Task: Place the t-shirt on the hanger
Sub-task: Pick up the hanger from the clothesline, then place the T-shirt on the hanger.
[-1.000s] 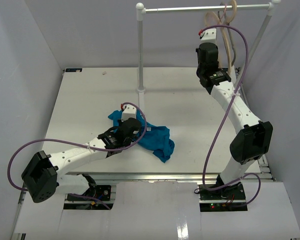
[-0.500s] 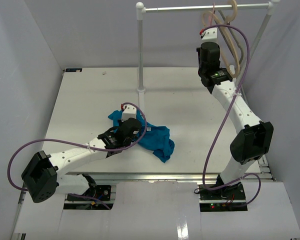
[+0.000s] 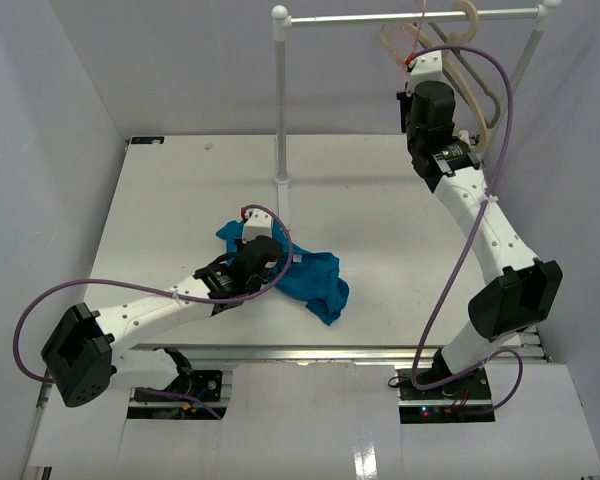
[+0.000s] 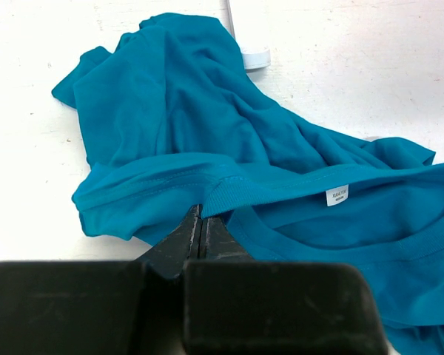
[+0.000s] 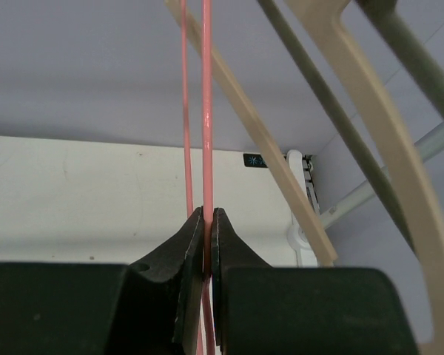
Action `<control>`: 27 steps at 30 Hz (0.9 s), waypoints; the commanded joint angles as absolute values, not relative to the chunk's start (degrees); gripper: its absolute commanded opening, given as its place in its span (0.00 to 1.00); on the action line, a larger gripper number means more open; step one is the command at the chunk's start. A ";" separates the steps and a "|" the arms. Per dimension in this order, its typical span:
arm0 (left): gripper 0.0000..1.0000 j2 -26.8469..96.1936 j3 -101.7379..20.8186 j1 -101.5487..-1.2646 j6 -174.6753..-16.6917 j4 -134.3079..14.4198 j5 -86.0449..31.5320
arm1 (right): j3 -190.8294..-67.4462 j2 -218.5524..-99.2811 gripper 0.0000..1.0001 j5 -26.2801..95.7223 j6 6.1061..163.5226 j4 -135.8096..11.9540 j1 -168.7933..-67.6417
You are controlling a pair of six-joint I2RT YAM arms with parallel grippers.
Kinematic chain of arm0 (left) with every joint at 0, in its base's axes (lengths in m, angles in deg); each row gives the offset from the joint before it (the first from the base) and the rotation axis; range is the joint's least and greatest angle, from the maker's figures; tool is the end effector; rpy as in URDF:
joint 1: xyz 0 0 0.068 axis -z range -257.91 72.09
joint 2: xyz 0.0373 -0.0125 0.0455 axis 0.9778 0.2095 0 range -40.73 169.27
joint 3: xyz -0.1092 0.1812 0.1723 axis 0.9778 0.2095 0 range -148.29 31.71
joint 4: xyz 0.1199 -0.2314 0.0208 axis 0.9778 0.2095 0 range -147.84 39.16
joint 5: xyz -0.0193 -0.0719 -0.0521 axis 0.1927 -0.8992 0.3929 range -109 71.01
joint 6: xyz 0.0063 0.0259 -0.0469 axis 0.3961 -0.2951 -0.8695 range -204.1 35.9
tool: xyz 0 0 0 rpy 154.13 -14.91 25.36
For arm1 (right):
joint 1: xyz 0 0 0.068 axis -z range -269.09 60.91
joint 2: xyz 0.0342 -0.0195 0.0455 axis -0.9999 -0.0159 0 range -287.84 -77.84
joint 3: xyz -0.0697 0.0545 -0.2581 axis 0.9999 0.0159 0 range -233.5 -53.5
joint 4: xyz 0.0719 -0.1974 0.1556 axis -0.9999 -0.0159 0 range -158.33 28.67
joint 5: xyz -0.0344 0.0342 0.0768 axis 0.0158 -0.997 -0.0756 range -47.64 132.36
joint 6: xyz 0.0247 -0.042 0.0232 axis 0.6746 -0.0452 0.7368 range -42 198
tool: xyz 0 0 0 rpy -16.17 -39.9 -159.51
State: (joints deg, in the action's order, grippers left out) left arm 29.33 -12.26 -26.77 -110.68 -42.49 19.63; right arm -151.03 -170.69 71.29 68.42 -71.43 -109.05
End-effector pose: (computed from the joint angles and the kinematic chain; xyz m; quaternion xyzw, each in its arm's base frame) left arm 0.1758 -0.1829 0.2404 0.0501 0.8695 -0.0087 0.4913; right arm 0.3604 0.1125 0.4469 -0.0201 0.7355 -0.1251 0.6656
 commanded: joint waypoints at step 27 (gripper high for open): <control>0.00 35.45 -28.42 -32.77 -116.70 -33.31 7.45 | -105.27 -124.13 0.08 61.04 88.66 -80.79 -128.16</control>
State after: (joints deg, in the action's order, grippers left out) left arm 33.38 -23.97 -29.25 -115.27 -38.17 12.81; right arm -109.89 -130.09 60.68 83.53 -81.07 -126.37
